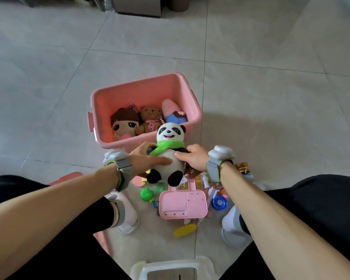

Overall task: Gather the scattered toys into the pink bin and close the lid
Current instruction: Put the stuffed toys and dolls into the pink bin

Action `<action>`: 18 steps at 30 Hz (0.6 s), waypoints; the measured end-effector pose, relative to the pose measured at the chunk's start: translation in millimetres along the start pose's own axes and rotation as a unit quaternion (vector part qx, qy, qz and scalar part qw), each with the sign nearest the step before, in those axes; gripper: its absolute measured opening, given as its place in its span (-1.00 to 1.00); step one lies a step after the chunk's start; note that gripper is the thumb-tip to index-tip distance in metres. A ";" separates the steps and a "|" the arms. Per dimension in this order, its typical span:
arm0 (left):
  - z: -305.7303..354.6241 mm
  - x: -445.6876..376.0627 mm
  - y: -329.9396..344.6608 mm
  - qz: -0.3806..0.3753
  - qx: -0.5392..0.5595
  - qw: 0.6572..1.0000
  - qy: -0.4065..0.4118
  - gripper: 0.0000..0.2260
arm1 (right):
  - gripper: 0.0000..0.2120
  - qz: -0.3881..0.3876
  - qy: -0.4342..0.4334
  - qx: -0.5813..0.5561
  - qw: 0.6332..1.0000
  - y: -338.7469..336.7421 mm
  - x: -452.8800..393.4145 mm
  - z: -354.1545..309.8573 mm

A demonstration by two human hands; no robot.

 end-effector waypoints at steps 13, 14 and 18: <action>64.3 -54.2 -36.9 0.016 0.082 0.996 0.010 -0.70 | -0.62 0.066 -0.013 0.111 0.992 -50.0 -58.9 -89.1; 63.2 -58.4 -38.3 0.022 0.077 0.997 0.003 -0.68 | -0.66 0.077 -0.015 0.114 0.990 -51.4 -60.8 -89.7; 54.6 -91.3 -63.5 0.080 0.078 0.994 -0.010 -0.55 | -0.76 0.089 -0.012 0.125 0.988 -45.7 -85.4 -99.3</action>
Point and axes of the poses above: each hand's wrist, its own x-axis away from the middle knuckle, its own y-axis out of the palm, z = x × y, the point moved 7 cm from there along -x, towards the middle knuckle, and after that the axes turned 2 degrees about -y, right-handed, at the moved point
